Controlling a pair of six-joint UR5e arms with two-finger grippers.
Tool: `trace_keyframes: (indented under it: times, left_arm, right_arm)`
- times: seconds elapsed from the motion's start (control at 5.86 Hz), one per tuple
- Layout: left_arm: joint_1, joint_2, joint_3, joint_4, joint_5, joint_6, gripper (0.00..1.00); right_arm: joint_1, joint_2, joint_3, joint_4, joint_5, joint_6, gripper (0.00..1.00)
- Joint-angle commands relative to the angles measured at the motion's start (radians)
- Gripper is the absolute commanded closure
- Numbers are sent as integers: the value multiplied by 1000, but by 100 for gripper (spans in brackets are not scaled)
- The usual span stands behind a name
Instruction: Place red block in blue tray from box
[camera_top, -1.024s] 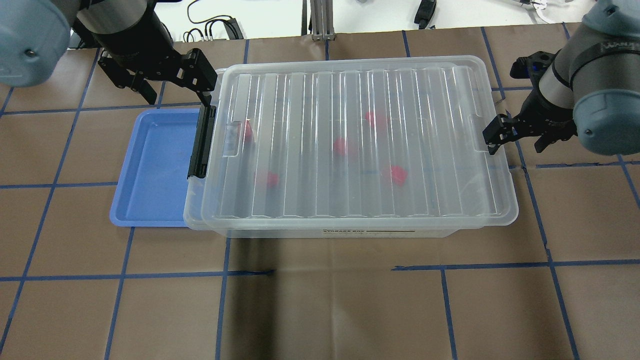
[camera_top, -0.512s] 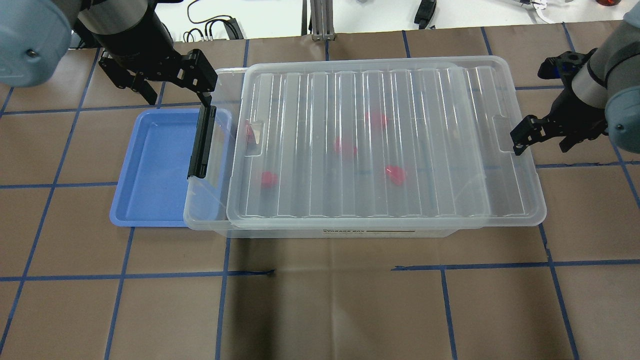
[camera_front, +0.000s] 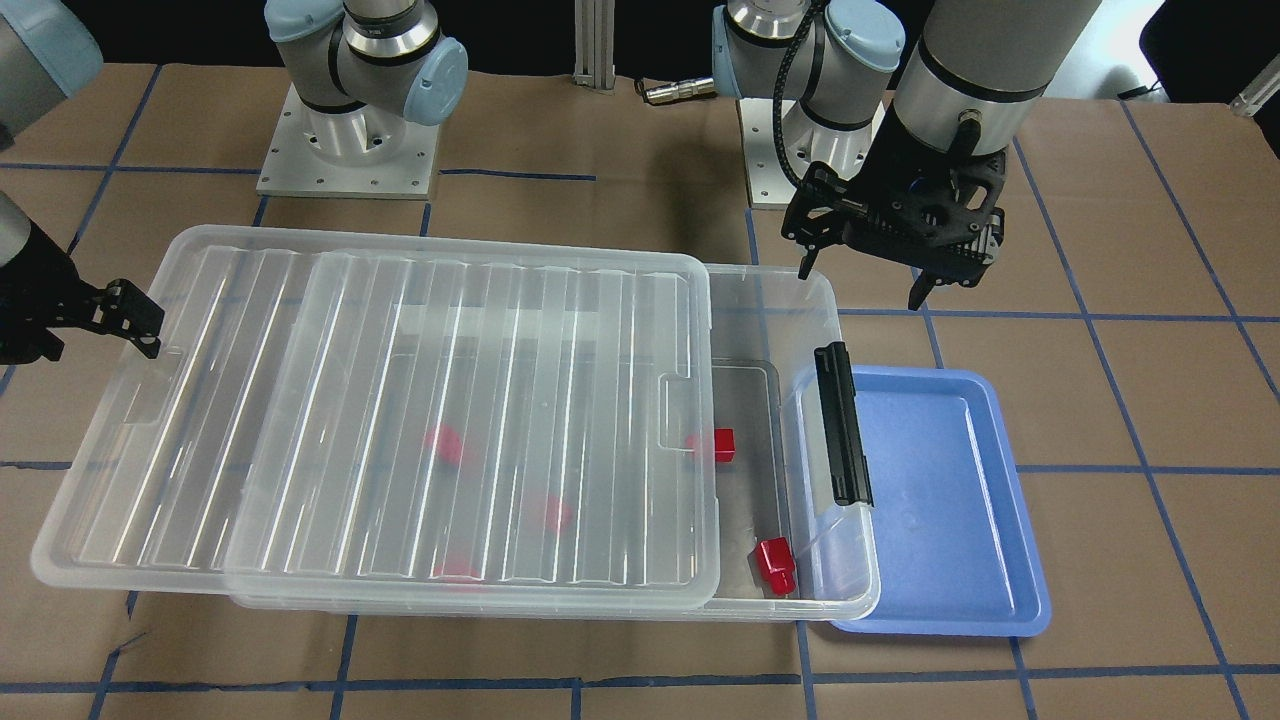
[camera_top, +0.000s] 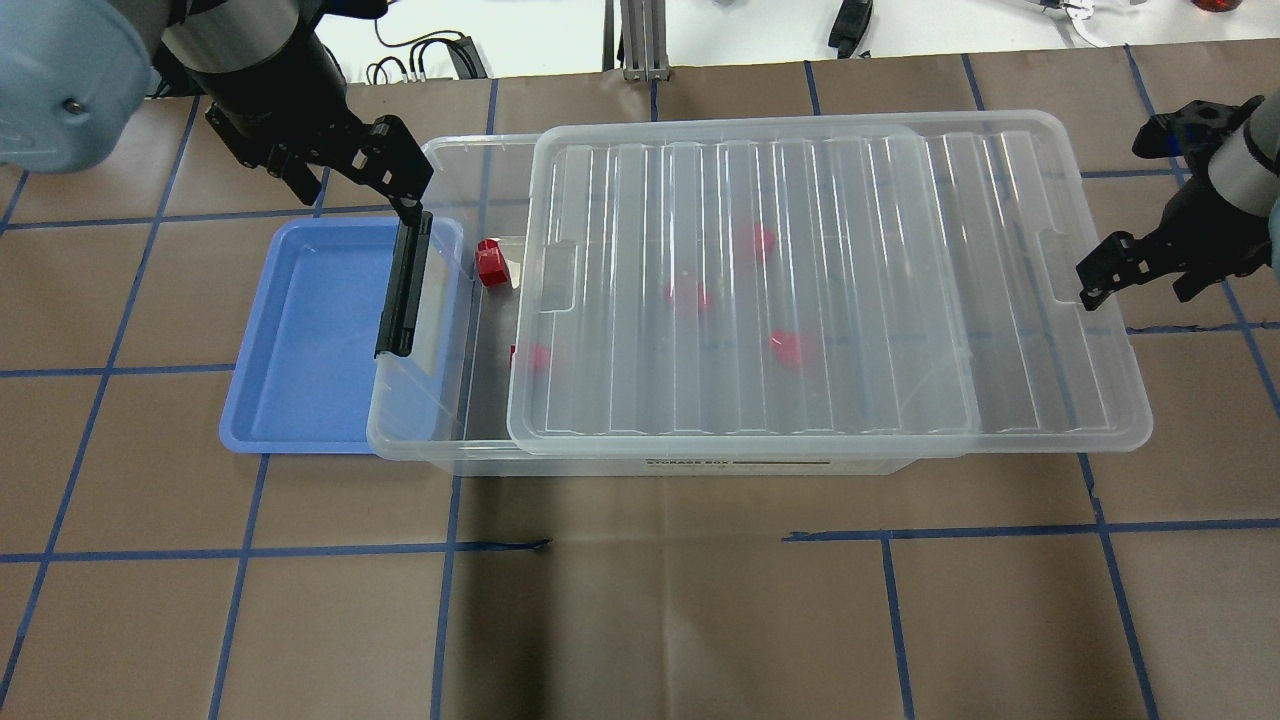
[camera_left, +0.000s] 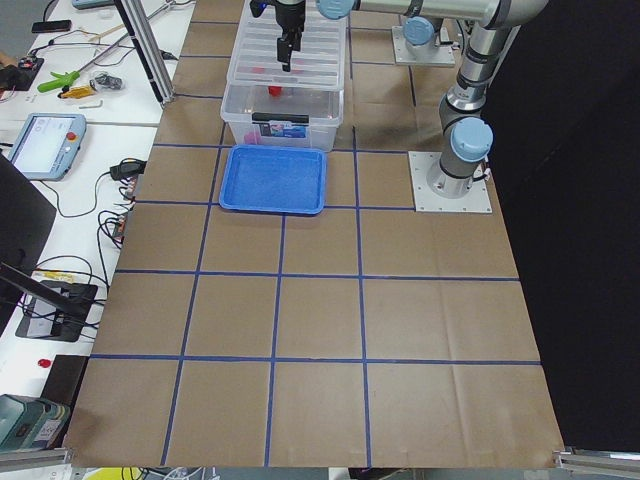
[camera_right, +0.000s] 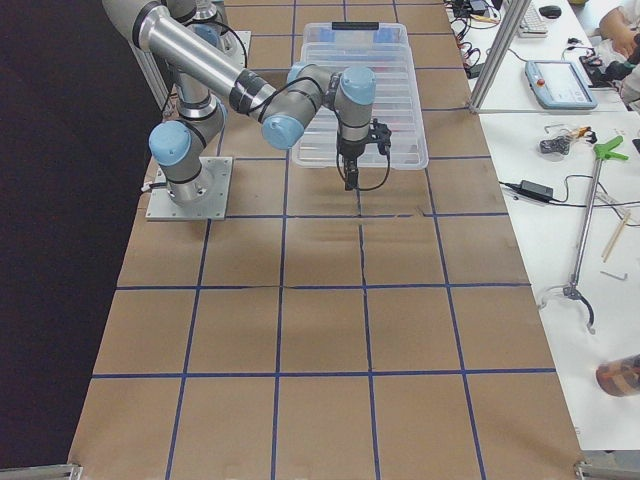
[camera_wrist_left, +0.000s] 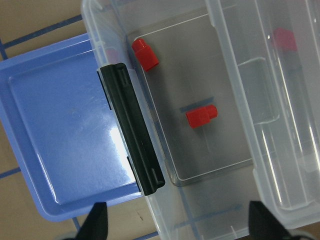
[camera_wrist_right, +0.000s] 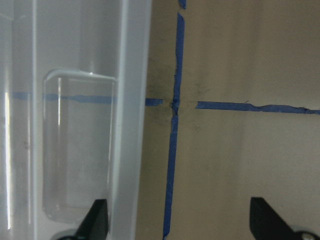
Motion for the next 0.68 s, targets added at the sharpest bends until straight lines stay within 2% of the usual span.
trace_keyframes:
  times: [0.0, 0.51]
  left_arm:
    - [-9, -9, 0, -14, 2, 271, 2]
    - [-48, -22, -35, -17, 8, 684, 3]
  right_arm:
    - [-55, 0, -6, -14, -11, -59, 0]
    - [-141, 0, -6, -14, -14, -110, 0]
